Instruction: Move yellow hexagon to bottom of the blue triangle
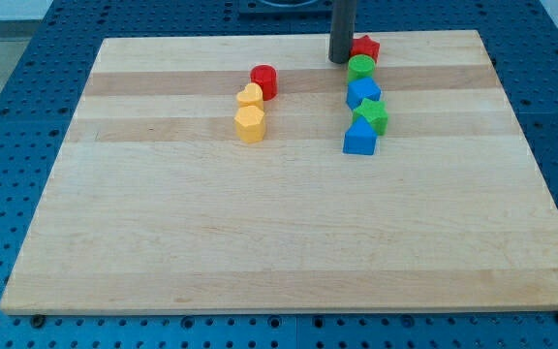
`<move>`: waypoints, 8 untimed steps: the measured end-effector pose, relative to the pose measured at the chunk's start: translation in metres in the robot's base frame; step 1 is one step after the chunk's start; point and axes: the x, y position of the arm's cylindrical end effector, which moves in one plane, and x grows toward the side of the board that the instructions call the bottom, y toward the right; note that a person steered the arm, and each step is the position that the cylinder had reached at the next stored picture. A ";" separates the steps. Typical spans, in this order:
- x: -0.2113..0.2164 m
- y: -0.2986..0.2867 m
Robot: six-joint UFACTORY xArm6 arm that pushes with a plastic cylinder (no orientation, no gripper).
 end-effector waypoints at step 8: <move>0.120 -0.140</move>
